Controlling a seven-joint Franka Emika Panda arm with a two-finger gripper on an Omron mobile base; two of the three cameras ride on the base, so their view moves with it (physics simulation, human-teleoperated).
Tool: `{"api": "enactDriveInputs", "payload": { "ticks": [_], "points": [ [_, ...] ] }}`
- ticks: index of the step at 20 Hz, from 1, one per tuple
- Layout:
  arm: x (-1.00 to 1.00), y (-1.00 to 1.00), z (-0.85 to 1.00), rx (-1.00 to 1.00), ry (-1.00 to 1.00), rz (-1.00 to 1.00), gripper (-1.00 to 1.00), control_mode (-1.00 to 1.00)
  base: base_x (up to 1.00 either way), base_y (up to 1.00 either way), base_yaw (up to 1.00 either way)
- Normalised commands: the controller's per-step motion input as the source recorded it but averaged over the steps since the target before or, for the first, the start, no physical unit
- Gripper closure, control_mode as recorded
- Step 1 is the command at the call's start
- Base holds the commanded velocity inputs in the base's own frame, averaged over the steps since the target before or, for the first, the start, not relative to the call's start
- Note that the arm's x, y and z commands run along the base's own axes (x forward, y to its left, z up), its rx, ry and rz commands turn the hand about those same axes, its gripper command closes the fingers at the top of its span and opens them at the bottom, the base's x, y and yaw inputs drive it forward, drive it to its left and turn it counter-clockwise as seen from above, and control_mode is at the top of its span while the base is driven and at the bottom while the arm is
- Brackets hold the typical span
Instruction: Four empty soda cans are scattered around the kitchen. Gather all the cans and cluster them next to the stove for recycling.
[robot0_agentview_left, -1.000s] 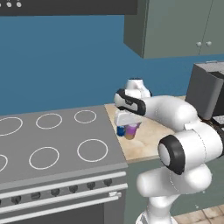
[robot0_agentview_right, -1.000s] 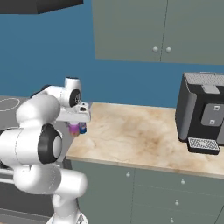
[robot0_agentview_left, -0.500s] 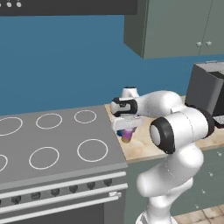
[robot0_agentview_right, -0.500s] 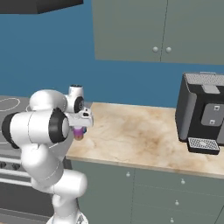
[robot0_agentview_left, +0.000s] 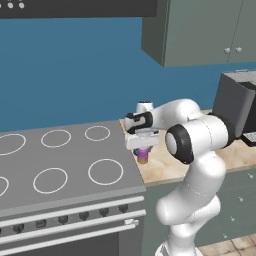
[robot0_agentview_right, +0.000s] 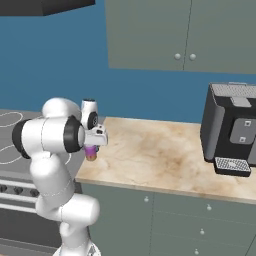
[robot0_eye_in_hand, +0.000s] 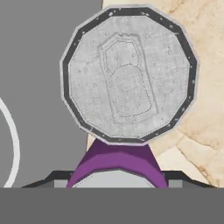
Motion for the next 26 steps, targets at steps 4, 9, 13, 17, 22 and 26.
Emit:
{"api": "enactDriveInputs", "payload": {
  "ticks": [4, 9, 13, 17, 22, 26],
  "points": [
    [-0.01, 0.01, -0.18, 0.0, 0.0, 0.0, -1.0, -1.0, 0.0, 0.0, 0.0],
    [-0.07, 0.0, 0.04, 0.0, -0.02, -0.02, -1.0, -1.0, 0.0, 0.0, 0.0],
    [-0.19, 0.0, 0.56, 0.0, -0.07, 0.0, -1.0, -1.0, 0.0, 0.0, 0.0],
    [-0.24, 0.0, 0.85, 0.0, -0.06, 0.0, -1.0, -1.0, 0.0, 0.0, 0.0],
    [-0.55, -0.07, 0.92, 0.0, -0.12, 0.0, -1.0, -1.0, 0.0, 0.0, 0.0],
    [-0.38, -0.17, 0.7, 0.0, -0.19, 0.0, -1.0, -1.0, 0.0, 0.0, 0.0]
  ]
}}
